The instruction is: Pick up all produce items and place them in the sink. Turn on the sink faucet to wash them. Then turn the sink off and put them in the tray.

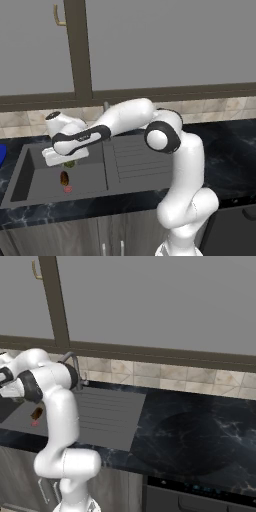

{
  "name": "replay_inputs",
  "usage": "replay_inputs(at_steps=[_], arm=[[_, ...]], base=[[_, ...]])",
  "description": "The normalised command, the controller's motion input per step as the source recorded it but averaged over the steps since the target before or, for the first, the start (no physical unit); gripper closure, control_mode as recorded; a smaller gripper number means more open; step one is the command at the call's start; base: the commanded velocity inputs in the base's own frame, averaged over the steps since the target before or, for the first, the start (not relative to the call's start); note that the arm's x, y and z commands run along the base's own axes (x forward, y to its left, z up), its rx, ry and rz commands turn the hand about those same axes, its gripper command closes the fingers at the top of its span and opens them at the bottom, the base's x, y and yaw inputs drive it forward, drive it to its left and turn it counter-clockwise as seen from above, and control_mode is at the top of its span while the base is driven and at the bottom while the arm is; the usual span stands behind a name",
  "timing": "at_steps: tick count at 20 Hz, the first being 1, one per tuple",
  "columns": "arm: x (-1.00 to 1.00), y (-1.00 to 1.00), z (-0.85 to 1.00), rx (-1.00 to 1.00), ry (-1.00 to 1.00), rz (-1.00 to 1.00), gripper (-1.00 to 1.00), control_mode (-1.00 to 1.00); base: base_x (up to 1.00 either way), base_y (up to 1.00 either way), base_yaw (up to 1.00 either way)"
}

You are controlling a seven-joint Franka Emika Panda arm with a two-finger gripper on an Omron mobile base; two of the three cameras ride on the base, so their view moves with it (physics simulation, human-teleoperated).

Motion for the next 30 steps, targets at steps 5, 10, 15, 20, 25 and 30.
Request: replay_inputs(at_steps=[5,10,15,20,25,30], arm=[[0.27,0.0,-0.33,-0.03,-0.03,-0.22,1.0,-1.0],[0.09,-0.3,-0.35,-0.03,-0.03,-0.25,1.0,-1.0],[0.08,-0.35,-0.37,-0.01,-0.02,-0.22,1.0,-1.0],[0.27,-0.05,-0.4,0.0,-0.01,-0.15,1.0,-1.0],[0.33,0.0,-0.44,0.0,0.0,-0.09,1.0,-1.0],[0.38,0.11,-0.4,0.0,0.0,-0.06,1.0,-1.0]], base=[[0.0,0.0,0.0],[0.0,0.0,0.0],[0.0,0.0,0.0],[0.0,0.0,0.0],[0.0,0.0,0.0],[0.0,0.0,0.0]])
